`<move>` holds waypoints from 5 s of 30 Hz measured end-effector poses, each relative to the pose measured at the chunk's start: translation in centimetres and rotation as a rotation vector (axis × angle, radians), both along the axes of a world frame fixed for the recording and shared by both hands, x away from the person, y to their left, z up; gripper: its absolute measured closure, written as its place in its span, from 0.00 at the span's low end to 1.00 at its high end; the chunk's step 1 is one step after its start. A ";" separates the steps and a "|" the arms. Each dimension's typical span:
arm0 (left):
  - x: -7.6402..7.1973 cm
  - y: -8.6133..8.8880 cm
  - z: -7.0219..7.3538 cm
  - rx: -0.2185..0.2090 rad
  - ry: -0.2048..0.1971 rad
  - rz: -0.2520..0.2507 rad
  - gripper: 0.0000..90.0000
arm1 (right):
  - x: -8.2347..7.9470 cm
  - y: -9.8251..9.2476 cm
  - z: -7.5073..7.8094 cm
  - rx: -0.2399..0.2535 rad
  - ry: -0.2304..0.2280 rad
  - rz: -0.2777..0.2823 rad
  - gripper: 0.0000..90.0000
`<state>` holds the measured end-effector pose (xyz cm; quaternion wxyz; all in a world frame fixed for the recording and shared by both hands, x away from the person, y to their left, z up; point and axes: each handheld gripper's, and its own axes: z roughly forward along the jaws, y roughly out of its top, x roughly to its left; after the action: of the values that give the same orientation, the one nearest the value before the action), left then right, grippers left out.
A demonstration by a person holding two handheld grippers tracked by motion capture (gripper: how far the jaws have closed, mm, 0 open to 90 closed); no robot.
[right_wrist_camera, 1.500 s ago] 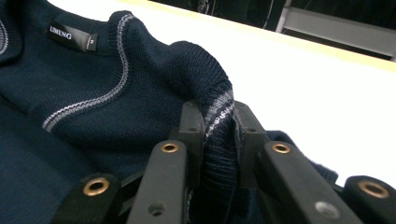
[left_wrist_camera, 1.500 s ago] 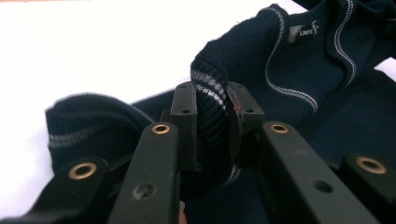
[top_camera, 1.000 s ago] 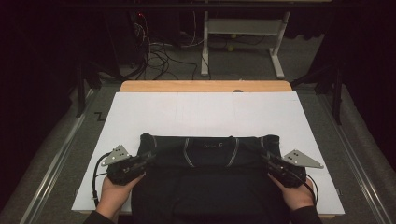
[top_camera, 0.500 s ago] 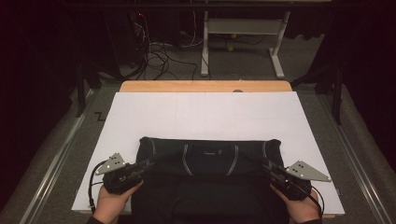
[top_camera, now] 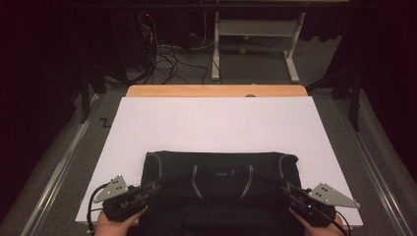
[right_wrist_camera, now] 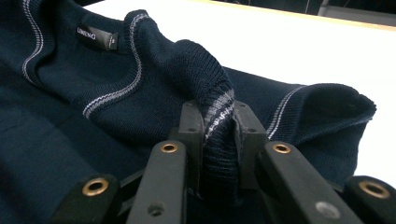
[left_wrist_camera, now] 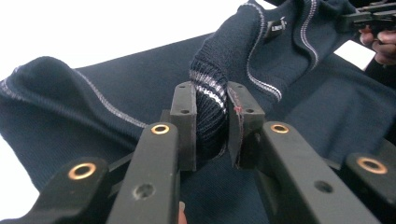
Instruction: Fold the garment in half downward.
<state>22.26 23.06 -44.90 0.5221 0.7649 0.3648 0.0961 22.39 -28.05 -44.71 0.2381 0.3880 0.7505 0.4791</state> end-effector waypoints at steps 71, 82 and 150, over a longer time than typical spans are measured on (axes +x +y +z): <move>10.3 1.1 -3.4 0.225 0.253 0.296 0.56 | 9.5 -2.3 -2.5 -0.066 0.308 -0.273 0.56; 10.4 1.4 -3.6 0.168 0.273 0.264 0.75 | 9.9 -2.2 -2.6 -0.019 0.329 -0.226 0.82; 16.9 1.0 2.4 0.190 0.013 0.374 0.85 | 16.5 0.7 4.1 -0.167 -0.049 -0.291 0.90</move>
<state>39.14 24.08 -42.46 0.4182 0.7304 0.4931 0.2201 38.94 -27.34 -40.65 0.3546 0.4597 0.7176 0.3846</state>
